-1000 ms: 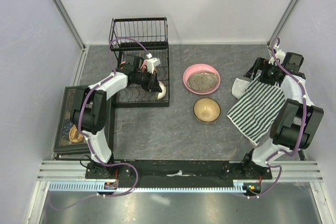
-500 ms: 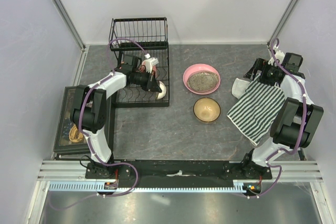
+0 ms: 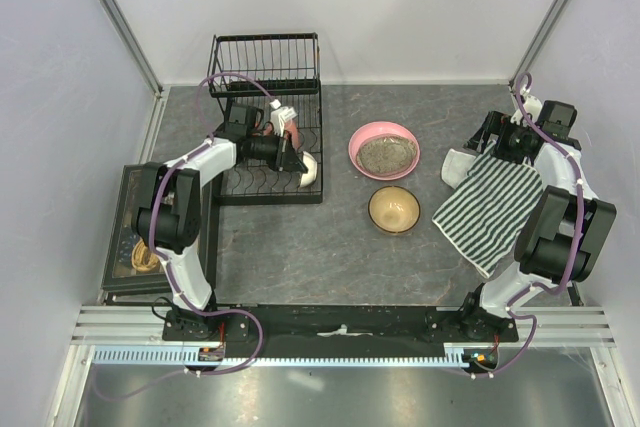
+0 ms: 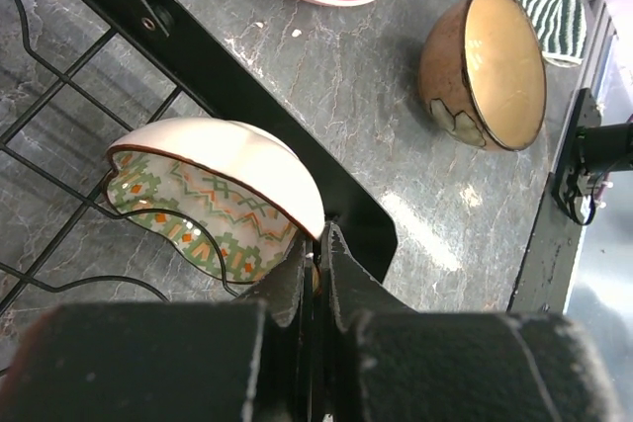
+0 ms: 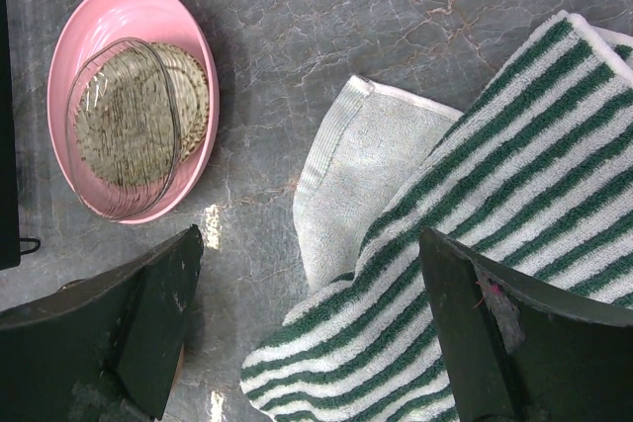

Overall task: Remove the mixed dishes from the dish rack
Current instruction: Pick up the bowl from the dish rack.

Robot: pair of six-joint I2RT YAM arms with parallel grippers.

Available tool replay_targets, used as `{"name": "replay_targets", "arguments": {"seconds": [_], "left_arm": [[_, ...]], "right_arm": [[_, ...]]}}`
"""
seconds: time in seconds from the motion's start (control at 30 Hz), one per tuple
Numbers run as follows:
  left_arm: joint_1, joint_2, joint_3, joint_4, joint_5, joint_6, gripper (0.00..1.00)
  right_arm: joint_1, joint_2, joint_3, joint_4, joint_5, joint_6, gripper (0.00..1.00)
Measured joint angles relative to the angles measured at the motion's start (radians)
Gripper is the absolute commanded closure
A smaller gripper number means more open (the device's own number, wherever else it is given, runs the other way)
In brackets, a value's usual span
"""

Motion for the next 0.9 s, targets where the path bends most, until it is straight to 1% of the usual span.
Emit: {"name": "replay_targets", "arguments": {"seconds": [0.37,0.9], "left_arm": [[0.031,-0.020,-0.061,0.110,0.076,-0.091,0.98],[0.040,-0.014,-0.098,0.244,0.126,-0.170,0.98]], "right_arm": [[0.000,0.000,0.000,-0.003,0.000,0.000,0.02],[0.000,0.001,0.000,-0.004,0.000,-0.003,0.02]]}}
